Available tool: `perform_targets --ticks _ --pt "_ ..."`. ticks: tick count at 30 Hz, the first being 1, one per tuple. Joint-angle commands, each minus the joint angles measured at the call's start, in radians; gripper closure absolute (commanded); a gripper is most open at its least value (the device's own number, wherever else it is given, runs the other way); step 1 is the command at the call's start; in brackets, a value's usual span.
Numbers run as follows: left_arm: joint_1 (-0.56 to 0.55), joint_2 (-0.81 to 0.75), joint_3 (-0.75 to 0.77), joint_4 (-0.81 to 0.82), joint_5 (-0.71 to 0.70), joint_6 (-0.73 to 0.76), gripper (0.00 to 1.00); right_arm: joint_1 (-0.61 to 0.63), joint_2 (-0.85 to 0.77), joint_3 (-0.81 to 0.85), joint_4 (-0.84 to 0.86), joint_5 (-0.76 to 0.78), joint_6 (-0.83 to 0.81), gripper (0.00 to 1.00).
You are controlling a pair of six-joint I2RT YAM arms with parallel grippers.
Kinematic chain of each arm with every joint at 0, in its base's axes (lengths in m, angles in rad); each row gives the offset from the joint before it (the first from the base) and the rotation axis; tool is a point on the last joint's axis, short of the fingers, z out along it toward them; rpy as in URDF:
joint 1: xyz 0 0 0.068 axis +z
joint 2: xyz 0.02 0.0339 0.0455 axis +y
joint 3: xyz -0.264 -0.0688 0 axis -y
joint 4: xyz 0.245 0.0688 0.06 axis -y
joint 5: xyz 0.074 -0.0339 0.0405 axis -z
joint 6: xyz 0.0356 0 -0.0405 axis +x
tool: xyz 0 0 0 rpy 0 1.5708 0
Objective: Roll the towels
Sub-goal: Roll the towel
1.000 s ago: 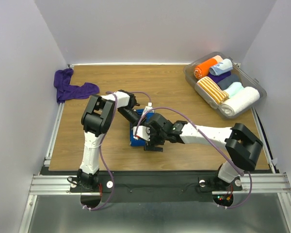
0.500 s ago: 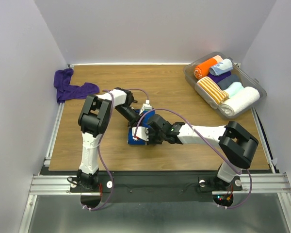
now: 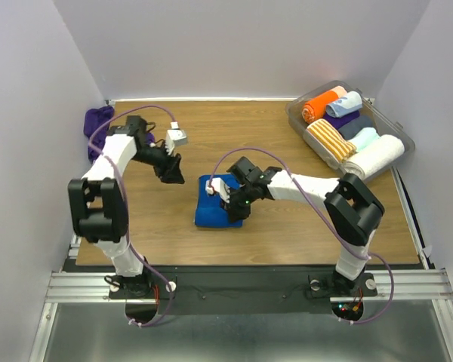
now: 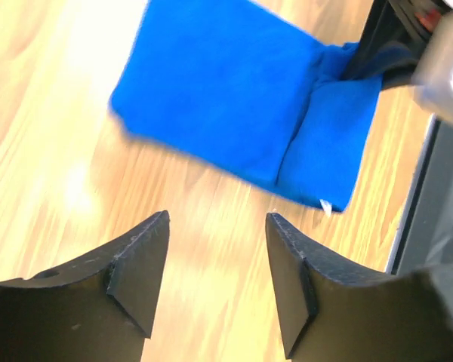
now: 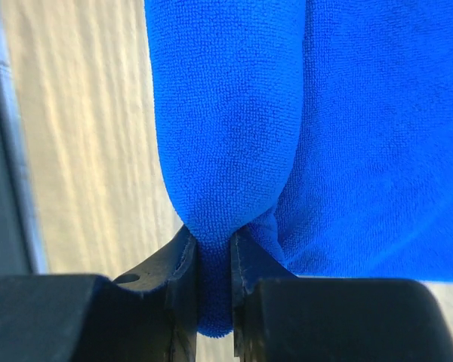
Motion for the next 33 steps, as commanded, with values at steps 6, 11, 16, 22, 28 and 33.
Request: perform_targets --ticks 6,11,16,22,28,33 --pt "0.126 -0.481 -0.361 0.327 -0.022 -0.093 0.22 -0.075 0.282 0.259 -0.442 -0.372 0.082 0.99" --pt "-0.022 -0.739 -0.562 0.396 -0.224 -0.004 0.09 -0.115 0.413 0.372 -0.573 -0.494 0.064 1.0" --pt "-0.25 -0.843 -0.78 0.508 -0.387 0.002 0.09 -0.144 0.531 0.466 -0.642 -0.583 0.071 1.0" --pt "-0.555 -0.853 -0.831 0.648 -0.537 -0.09 0.02 -0.177 0.64 0.538 -0.689 -0.626 0.09 0.99" --pt "-0.752 -0.767 -0.854 0.789 -0.662 -0.142 0.01 -0.189 0.686 0.575 -0.714 -0.639 0.101 0.99" --pt "-0.806 -0.647 -0.848 0.847 -0.708 -0.13 0.01 -0.203 0.703 0.583 -0.735 -0.649 0.093 0.98"
